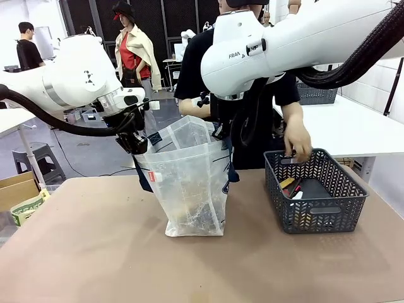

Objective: Transfer purchased items from the store into the shopping bag.
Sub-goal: Move the Reusable shopping bag to the right side of the table.

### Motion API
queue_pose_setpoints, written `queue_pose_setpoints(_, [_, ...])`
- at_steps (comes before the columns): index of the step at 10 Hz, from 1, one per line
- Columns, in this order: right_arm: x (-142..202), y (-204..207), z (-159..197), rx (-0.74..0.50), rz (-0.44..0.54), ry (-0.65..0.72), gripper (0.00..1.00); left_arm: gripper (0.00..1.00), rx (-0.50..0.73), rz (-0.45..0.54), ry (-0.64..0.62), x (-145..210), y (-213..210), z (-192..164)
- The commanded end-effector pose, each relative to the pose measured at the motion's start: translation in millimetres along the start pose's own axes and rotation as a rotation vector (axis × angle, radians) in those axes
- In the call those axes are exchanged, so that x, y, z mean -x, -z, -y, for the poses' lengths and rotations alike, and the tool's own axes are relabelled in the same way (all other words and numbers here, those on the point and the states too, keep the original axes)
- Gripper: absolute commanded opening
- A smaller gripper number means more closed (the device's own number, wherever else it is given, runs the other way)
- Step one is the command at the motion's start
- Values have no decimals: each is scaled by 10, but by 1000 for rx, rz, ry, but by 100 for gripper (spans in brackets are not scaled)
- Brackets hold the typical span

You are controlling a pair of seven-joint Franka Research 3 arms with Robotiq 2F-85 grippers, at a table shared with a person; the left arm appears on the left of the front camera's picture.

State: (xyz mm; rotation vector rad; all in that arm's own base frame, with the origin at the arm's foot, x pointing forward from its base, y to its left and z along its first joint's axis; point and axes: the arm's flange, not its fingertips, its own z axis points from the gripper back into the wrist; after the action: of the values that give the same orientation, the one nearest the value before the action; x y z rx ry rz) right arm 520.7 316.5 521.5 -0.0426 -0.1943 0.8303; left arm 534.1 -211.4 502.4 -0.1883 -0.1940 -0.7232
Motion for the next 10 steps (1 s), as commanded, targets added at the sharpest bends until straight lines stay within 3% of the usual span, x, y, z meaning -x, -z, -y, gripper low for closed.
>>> queue_pose_setpoints(1, [5,-6,15,2,2,2,0,0,-1,2,-6,6,-11,-13])
queue_pose_setpoints(10, [5,-6,15,2,2,2,0,0,-1,2,-6,6,-11,-13])
